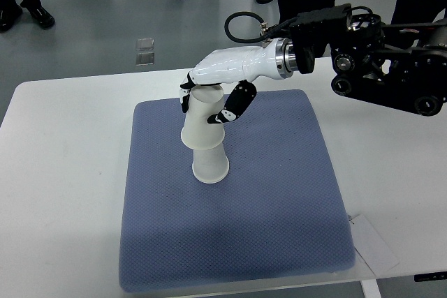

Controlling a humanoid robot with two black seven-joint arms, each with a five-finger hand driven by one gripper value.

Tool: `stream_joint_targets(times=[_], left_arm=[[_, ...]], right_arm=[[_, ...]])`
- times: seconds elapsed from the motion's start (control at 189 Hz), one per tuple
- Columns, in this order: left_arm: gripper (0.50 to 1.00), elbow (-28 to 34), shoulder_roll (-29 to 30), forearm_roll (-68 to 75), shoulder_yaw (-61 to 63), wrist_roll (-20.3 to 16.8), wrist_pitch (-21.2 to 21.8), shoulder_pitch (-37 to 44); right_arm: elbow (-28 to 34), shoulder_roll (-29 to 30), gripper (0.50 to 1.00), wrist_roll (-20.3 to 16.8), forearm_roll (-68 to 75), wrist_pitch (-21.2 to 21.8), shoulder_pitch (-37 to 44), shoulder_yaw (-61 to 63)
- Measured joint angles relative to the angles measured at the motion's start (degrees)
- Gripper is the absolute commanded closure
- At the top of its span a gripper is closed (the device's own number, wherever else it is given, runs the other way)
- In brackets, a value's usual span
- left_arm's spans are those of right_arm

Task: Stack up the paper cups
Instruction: 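Lower the held cup onto the upside-down cup on the pad, then open the right hand and lift it away from the stacked cups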

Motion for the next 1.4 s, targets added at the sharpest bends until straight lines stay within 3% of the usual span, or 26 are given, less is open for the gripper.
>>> stream_joint_targets(times=[0.667,1.192,1.234,1.25,1.255,1.26,1.292,1.398], left_arm=[[0.5,0.0,0.0,0.0,0.0,0.0,0.0,0.0],[0.5,0.0,0.0,0.0,0.0,0.0,0.0,0.0],[0.5,0.0,0.0,0.0,0.0,0.0,0.0,0.0],[0.5,0.0,0.0,0.0,0.0,0.0,0.0,0.0],[0.5,0.0,0.0,0.0,0.0,0.0,0.0,0.0],[0.5,0.0,0.0,0.0,0.0,0.0,0.0,0.0],[0.5,0.0,0.0,0.0,0.0,0.0,0.0,0.0],[0.5,0.0,0.0,0.0,0.0,0.0,0.0,0.0]], right_arm=[[-0.3,1.5,1.0,0.0,-2.9,-0.5,-1.8,-0.3],[-0.7,2.1,1.0,0.0,-4.3,-4.7,-3.7,-3.0],[-0.7,2.2,0.885,0.0,-4.3,-4.9,-3.9,-3.0],[-0.7,2.3,0.808,0.0,-4.3,-5.0,-3.9,-3.0],[-0.7,2.3,0.807,0.0,-4.3,-5.0,-4.0,-3.0],[-0.8,2.3,0.763,0.0,-4.3,-5.0,-4.0,-3.0],[-0.8,2.3,0.671,0.0,-4.3,-5.1,-4.1,-3.0],[-0.8,2.3,0.599,0.0,-4.2,-5.2,-4.5,-3.0]])
